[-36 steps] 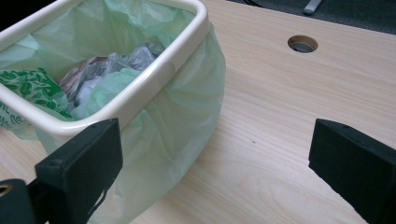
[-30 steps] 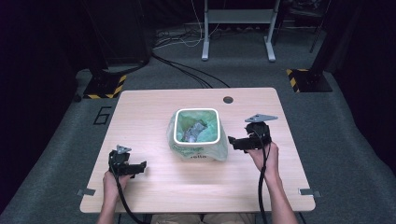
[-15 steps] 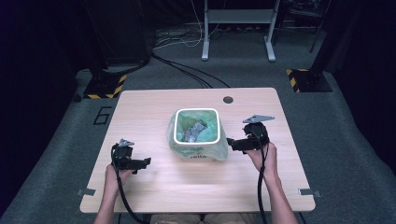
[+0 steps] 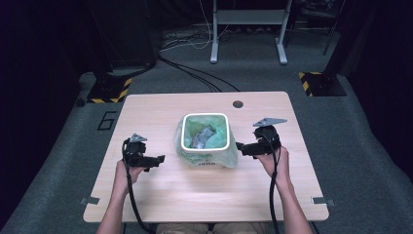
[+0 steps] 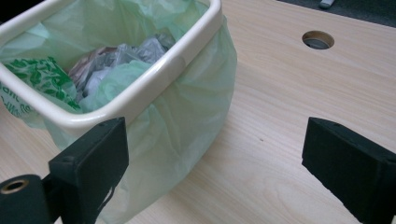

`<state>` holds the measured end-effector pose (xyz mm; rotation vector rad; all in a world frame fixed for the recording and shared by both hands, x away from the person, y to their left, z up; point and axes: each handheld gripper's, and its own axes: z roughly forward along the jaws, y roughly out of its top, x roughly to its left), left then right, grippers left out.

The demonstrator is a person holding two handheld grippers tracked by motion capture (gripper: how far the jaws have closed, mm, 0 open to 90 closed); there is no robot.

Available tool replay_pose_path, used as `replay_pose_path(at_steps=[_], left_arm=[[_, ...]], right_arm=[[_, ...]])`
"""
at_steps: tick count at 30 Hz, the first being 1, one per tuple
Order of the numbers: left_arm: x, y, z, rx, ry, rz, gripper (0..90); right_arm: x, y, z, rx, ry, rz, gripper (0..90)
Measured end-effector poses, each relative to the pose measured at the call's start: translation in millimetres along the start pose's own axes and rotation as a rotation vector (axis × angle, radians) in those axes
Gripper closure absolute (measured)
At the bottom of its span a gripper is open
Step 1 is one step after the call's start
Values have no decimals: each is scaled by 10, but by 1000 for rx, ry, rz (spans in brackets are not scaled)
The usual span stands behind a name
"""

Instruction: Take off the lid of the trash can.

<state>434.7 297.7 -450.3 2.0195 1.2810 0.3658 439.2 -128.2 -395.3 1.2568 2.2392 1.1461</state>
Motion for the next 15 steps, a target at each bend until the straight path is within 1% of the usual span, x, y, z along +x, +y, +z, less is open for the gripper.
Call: replay_pose_path(at_steps=[1,2,4,6,10,11,15], left_arm=[[-4,20,-4,-1,-9,-2,63],[-4,20,-4,-1,-9,-2,63],[-4,93,-17,-13,-27,-6,64],[4,128,-26,-16,-34,-11,64],[3,196,-50,-27,-43,-8,64],[4,220,-50,-27,-52,-9,64],[3,294,-62,-38,-64,-14,67]], right_arm=[[-4,14,10,0,6,1,64],[-4,14,10,0,6,1,64],[11,45,40,8,16,-9,65],[24,65,61,9,21,-14,67],[51,111,125,24,37,-23,67],[59,122,134,25,37,-26,67],[57,193,194,38,59,-35,61]])
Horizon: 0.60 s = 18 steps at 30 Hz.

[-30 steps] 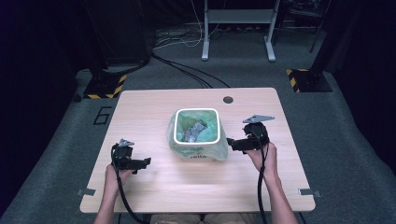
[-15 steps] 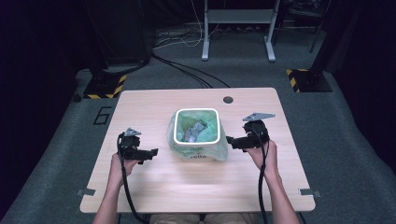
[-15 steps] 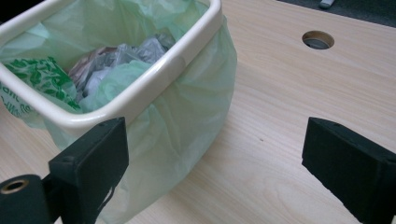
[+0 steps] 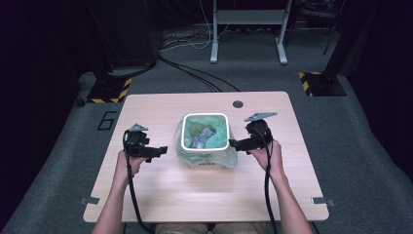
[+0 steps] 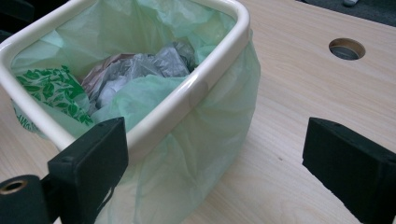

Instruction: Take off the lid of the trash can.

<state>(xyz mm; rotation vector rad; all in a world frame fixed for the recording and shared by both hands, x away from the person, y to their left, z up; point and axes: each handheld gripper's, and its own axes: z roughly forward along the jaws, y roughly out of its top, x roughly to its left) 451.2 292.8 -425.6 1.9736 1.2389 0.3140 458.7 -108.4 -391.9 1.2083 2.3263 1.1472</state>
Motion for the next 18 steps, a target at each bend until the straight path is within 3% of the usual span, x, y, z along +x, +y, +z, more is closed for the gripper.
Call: replay_pose_path(at_steps=[4,12,18], left_arm=[[9,80,3,-11,-29,-13,72],[-42,235,12,-18,-57,16,74],[-28,286,18,-33,-79,-4,73]], right_arm=[[5,71,27,10,0,-9,62],[35,159,46,18,8,-12,66],[31,184,79,28,8,-16,70]])
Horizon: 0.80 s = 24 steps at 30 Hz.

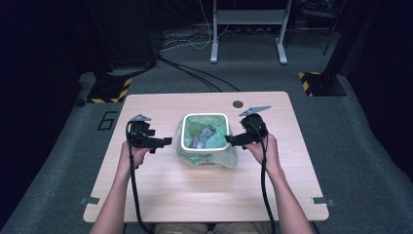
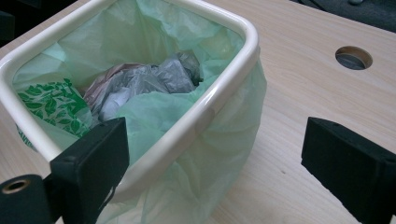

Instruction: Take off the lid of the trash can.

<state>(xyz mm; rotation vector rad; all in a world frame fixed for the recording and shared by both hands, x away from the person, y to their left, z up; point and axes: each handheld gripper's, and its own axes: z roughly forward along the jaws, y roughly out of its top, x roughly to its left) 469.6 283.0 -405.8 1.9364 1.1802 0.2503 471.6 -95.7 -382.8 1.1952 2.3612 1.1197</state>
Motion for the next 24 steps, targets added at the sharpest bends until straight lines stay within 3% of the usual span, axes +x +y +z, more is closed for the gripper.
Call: replay_pose_path(at_steps=[12,24], left_arm=[[-93,205,-2,-31,-23,19,76],[-223,322,203,-16,-103,38,86]], right_arm=[[19,150,112,8,15,-5,98],[17,189,246,35,14,5,172]])
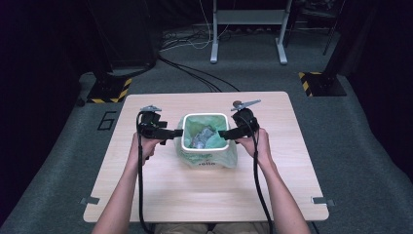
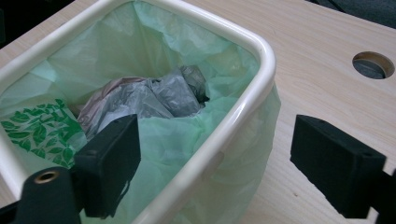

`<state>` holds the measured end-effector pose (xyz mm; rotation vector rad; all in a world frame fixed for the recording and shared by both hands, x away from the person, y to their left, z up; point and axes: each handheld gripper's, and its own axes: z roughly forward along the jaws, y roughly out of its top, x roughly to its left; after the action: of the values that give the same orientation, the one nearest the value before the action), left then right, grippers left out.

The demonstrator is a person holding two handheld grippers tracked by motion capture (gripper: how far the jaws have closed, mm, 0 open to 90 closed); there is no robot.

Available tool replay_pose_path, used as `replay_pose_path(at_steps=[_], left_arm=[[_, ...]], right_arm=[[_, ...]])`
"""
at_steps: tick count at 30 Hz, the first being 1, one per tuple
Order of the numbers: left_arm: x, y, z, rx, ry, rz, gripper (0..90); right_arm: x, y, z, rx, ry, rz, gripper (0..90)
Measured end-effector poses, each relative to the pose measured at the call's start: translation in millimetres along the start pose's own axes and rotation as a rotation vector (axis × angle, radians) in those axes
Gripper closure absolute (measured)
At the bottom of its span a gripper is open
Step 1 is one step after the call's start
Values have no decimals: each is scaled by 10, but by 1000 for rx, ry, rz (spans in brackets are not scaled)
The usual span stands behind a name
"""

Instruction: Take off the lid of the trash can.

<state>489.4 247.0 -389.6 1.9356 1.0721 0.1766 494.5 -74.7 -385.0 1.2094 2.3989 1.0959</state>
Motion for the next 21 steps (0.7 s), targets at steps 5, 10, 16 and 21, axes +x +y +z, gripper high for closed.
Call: replay_pose_path(at_steps=[5,10,16,21], left_arm=[[-39,10,125,2,-14,-1,145],[-67,-7,219,18,-5,9,212],[-55,-64,308,45,-9,6,346],[-56,-95,331,27,-50,-1,424]], right_arm=[[-14,-21,47,4,8,16,267],[-34,-59,90,5,30,30,357],[-42,-86,169,21,38,58,419],[-38,-104,211,28,53,77,474]])
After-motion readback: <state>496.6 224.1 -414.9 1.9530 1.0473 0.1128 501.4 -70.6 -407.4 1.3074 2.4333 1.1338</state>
